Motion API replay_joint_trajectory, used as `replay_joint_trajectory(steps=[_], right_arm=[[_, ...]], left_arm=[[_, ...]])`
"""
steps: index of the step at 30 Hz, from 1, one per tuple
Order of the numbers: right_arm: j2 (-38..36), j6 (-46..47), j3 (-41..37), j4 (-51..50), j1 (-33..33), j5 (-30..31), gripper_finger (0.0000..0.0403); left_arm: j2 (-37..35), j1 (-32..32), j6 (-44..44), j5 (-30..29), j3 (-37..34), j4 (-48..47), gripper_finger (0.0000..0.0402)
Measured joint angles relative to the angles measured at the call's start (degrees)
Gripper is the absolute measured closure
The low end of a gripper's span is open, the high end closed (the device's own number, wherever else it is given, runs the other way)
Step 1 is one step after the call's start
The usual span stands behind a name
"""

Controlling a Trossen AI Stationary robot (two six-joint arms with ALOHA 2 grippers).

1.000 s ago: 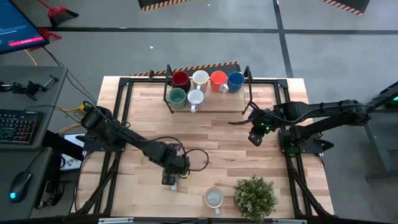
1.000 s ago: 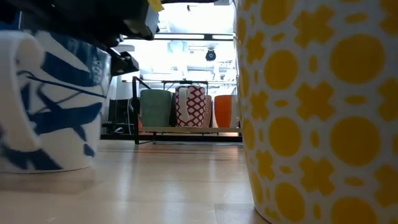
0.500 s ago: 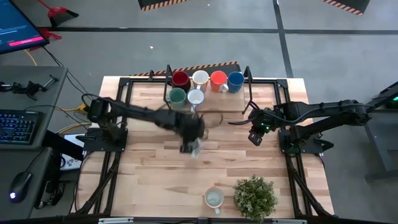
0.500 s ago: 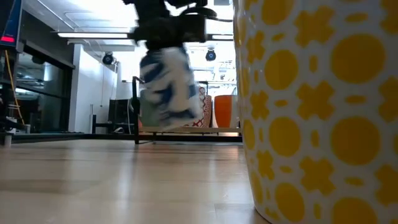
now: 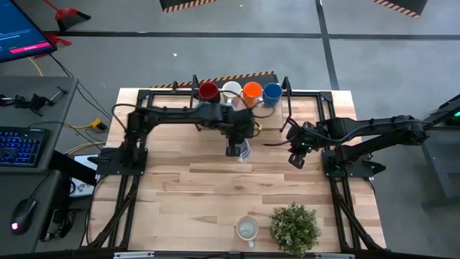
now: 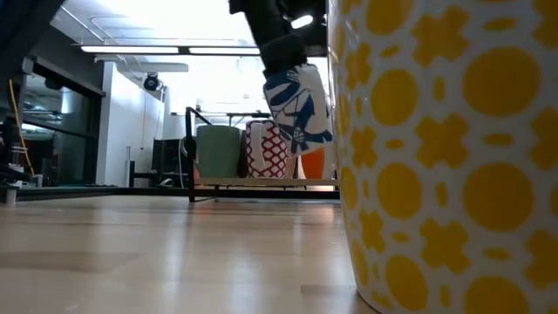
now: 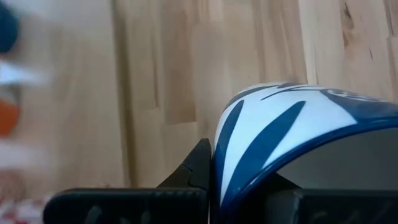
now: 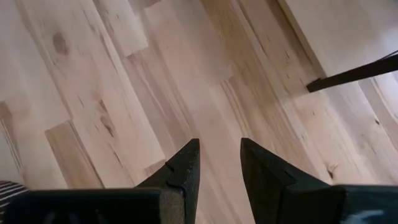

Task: Place coffee mugs
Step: Move the blue pattern mug to the center table

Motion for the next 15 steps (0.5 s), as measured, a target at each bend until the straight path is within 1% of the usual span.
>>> replay_joint_trajectory(steps=[4,8,12,15], right_arm=[[0.0,0.0,0.0,-1.74,0.0,-0.5,0.0308],[0.0,0.83,-0.01,-7.02,0.02,-1.09,0.0308],[0.0,1.95,-0.01,-14.82,0.02,-2.91,0.0308],[0.0,1.95,-0.02,-20.1,0.02,-3.49,0.0308]], left_arm=[[6.55,-0.01,2.58,1.7,9.49,-5.58,0.0391],[12.09,-0.01,4.1,1.81,16.91,-8.67,0.0391],[16.32,0.08,4.9,2.78,22.54,-11.85,0.0391],[18.59,0.08,5.36,2.77,24.87,-13.21,0.0391]])
